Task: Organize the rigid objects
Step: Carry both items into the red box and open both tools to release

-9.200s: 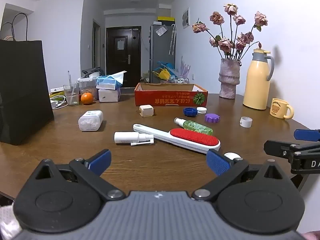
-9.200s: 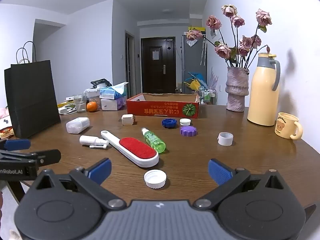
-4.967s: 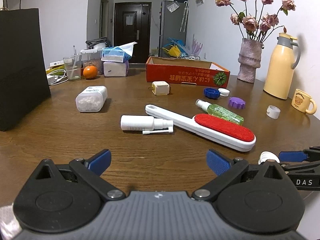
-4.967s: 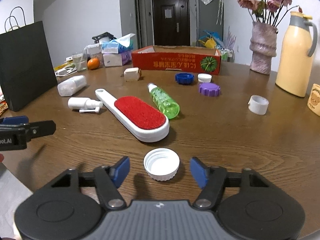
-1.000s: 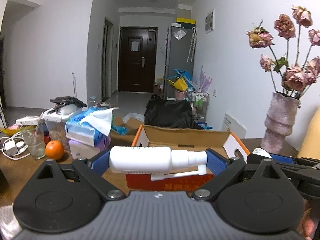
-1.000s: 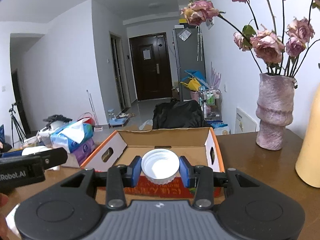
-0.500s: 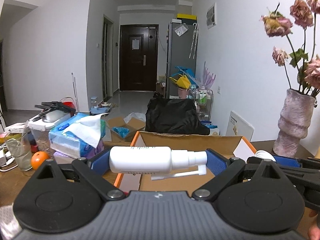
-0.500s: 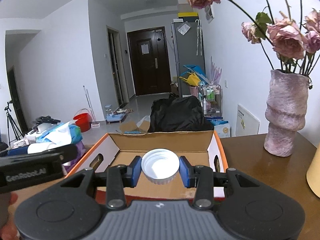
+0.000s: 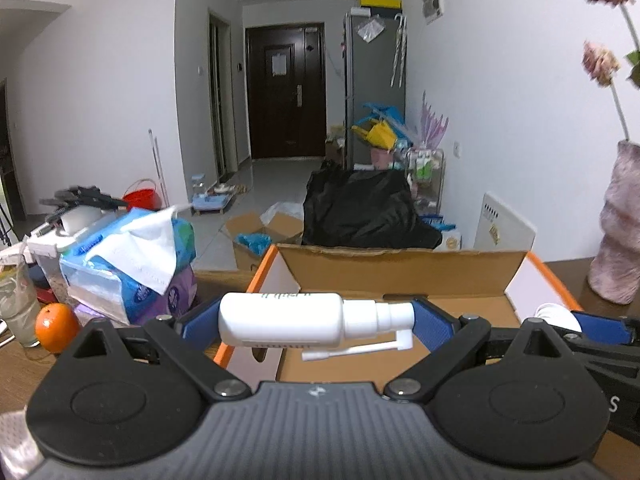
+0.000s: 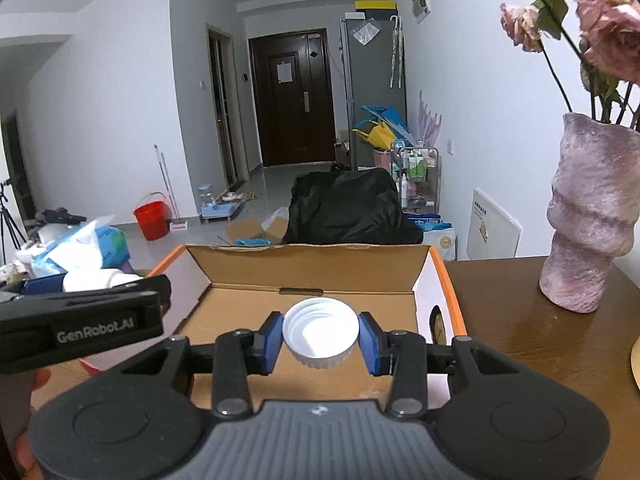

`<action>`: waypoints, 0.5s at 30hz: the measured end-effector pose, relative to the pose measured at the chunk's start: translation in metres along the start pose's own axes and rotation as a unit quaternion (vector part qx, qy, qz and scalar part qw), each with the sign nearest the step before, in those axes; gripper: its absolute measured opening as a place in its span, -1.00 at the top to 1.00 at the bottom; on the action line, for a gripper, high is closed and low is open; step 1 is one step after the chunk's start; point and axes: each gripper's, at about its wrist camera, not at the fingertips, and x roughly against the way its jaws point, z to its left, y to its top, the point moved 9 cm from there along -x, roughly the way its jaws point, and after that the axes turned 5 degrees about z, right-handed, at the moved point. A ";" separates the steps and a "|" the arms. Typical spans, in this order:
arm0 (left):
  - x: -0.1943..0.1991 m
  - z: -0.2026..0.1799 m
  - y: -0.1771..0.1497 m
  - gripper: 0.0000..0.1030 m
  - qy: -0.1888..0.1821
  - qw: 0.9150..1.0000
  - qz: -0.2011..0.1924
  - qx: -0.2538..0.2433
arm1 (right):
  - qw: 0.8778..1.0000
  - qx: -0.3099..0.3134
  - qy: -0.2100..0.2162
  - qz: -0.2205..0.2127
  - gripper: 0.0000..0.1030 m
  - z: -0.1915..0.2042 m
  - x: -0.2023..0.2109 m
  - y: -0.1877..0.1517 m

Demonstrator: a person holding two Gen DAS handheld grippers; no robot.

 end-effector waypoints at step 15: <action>-0.045 -0.006 -0.017 -0.92 0.002 0.999 0.023 -0.025 | 0.999 -0.002 -0.018 0.039 0.24 -0.008 -0.051 -0.017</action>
